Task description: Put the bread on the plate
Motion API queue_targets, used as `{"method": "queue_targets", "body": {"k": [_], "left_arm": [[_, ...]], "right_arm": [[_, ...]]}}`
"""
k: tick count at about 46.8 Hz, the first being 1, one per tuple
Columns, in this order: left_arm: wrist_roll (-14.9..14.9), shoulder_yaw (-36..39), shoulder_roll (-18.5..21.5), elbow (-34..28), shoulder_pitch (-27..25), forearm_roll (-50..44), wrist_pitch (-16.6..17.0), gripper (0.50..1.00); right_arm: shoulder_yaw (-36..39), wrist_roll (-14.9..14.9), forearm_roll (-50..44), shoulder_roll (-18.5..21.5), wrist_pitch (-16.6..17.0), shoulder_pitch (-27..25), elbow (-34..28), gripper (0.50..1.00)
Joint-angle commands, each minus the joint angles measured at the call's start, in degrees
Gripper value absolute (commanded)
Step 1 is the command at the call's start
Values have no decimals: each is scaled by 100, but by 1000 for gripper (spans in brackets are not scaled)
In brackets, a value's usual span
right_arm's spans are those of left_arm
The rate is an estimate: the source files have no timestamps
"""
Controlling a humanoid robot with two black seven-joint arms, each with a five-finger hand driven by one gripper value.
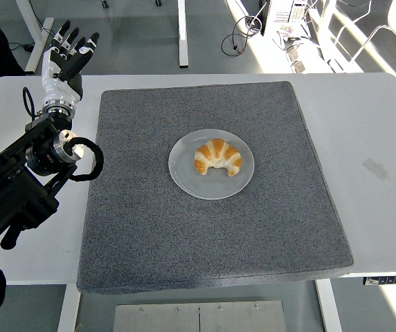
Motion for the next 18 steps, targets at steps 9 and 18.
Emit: {"method": "queue_targets", "body": {"k": [9, 18], "left_arm": [[-20, -126, 9, 209, -6, -81, -206, 854], [-20, -293, 17, 271, -6, -81, -250, 854]], "right_arm": [[0, 0, 0, 0, 0, 0, 0, 1000], [79, 9, 8, 0, 35, 44, 61, 1000]]}}
